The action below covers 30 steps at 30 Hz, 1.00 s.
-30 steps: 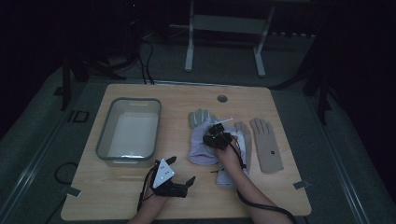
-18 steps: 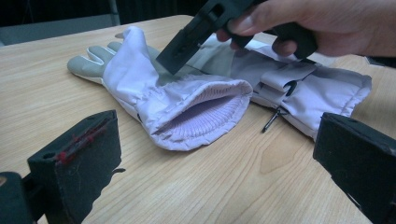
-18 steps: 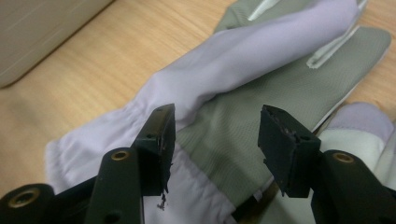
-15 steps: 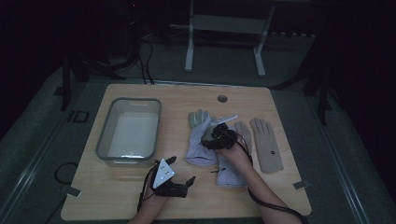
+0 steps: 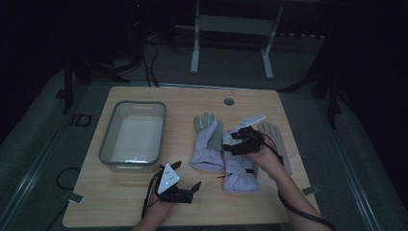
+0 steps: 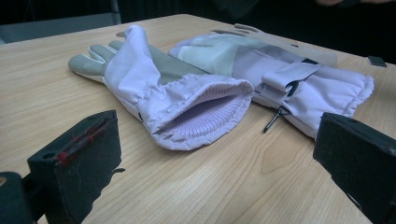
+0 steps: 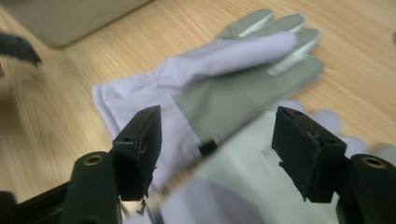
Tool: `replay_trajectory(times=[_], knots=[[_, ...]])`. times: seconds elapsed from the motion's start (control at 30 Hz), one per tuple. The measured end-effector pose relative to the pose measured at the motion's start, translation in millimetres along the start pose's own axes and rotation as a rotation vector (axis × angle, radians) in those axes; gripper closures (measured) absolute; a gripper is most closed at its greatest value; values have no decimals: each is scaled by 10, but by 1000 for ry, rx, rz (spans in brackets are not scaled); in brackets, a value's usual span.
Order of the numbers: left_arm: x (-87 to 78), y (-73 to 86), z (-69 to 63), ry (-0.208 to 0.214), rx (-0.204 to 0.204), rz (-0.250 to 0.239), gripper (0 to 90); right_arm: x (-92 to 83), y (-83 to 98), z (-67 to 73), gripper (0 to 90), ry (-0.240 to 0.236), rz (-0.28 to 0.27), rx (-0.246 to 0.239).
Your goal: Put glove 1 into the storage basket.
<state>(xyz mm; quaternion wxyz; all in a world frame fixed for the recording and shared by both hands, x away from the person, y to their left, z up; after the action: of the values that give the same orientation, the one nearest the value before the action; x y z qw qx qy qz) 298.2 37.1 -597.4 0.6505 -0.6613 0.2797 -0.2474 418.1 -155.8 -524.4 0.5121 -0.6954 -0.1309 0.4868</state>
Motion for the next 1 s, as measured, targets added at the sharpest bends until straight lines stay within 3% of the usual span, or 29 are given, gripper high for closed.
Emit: replay_trajectory(times=[0.13, 0.33, 0.47, 0.63, 0.83, 1.0], knots=[[-11, -4, 8, -3, -5, -9, 11, -255, 75, -28, 330, -13, 23, -55], [-11, -4, 8, -2, -5, -9, 11, -402, 279, -53, 338, -28, 91, -104], [-13, -4, 12, -6, -12, -10, 11, -437, 401, -63, 366, -38, 121, -111], [-7, -2, 10, -6, -7, -6, 11, -409, 542, -54, 403, -53, 154, -133], [-8, -1, 11, -11, -3, -3, 11, -235, 624, -67, 390, -64, 205, -176], [-6, -2, 14, -12, -8, -6, 11, -94, 685, -107, 432, -65, 230, -172]])
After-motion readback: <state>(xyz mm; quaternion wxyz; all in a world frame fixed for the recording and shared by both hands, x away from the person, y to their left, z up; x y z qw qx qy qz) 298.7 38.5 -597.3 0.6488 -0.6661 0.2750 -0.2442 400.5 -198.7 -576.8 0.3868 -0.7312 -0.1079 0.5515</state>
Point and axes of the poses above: each handheld gripper's, and its own axes: x roughly forward along the jaws, y roughly out of its underside, z roughly to its left, the point moved 7 cm from there along x, roughly forward along the jaws, and after that the axes turned 14 degrees about -z, right-handed, at the moved point
